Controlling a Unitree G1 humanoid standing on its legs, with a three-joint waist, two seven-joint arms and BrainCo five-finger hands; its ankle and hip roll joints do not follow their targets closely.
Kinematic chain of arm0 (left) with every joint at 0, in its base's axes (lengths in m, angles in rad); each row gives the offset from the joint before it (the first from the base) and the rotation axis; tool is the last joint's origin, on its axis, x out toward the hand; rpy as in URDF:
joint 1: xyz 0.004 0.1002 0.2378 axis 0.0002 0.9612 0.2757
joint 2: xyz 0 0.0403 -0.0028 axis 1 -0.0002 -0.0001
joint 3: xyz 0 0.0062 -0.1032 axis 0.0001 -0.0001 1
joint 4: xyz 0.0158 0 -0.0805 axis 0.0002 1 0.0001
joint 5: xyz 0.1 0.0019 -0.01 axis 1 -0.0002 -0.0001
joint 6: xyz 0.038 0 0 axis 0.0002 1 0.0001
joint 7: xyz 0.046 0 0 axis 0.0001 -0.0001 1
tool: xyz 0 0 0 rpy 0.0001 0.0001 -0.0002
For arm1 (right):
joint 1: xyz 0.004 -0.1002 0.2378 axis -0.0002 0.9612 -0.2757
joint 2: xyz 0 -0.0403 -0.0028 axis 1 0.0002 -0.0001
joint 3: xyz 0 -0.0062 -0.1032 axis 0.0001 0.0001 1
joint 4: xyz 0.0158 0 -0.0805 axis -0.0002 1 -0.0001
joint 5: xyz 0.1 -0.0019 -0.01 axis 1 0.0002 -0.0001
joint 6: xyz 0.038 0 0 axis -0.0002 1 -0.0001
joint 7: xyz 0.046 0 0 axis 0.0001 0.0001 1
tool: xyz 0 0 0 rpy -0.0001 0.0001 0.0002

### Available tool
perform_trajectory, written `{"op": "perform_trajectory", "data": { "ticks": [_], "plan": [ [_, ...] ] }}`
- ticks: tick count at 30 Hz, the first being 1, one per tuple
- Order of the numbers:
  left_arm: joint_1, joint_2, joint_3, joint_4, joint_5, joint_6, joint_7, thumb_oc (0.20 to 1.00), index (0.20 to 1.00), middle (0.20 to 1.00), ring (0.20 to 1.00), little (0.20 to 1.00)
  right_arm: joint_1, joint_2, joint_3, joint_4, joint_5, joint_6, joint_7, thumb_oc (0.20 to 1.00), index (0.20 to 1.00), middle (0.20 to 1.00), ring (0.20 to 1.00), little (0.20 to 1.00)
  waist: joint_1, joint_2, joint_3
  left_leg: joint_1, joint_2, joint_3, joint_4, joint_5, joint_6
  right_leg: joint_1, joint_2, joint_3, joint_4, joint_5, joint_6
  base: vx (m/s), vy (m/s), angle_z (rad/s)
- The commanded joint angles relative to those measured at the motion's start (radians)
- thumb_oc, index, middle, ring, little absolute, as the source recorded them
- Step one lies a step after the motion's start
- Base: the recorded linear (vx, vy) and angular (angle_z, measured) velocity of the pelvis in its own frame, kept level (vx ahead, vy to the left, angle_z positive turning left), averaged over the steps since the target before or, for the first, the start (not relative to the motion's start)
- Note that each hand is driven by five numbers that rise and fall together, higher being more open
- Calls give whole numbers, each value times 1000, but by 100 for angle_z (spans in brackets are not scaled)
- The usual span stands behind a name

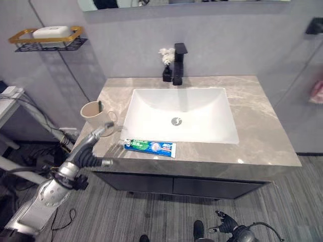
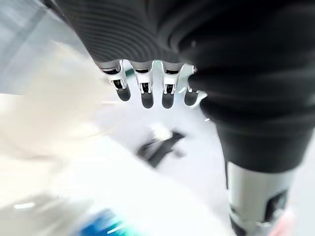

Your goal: Put brush and paste in cup on sink, flatten towel.

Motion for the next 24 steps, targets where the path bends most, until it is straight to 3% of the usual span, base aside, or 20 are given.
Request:
{"op": "perform_trajectory", "data": {
  "ticks": [1, 3, 10, 24],
  "plan": [
    [-3, 84, -3, -8, -48, -8, -18, 1000, 1000, 1000, 1000, 1000, -49, 7, -11, 48, -11, -4, 12, 1000, 1000, 1000, 1000, 1000, -7, -43, -2, -15, 10, -28, 6, 17, -8, 26, -76, 68, 6, 14, 104, -21, 18, -42],
    [-39, 101, -17, 21, -55, -10, -25, 1000, 1000, 1000, 1000, 1000, -51, 12, -6, 34, -11, -2, 14, 1000, 1000, 1000, 1000, 1000, -19, -48, -5, -8, 7, -10, 6, 12, -5, 17, -74, 93, 6, 19, 105, -8, 23, -33],
    [-112, 47, -72, 178, -114, 32, -57, 1000, 1000, 1000, 1000, 1000, -55, 26, -13, 53, -10, 8, 18, 1000, 1000, 1000, 1000, 1000, -48, -62, -3, 12, -1, 31, 6, 3, 4, -1, -70, 143, 6, 36, 109, -9, 23, -22],
    [-93, 61, -76, 301, -65, 64, -78, 1000, 1000, 1000, 1000, 1000, -30, 25, -40, 63, 12, 7, 26, 1000, 1000, 1000, 1000, 1000, -55, -59, 0, 15, -10, 41, 6, -1, 10, -8, -77, 157, 6, 44, 114, 1, 7, -4]
  ]
}}
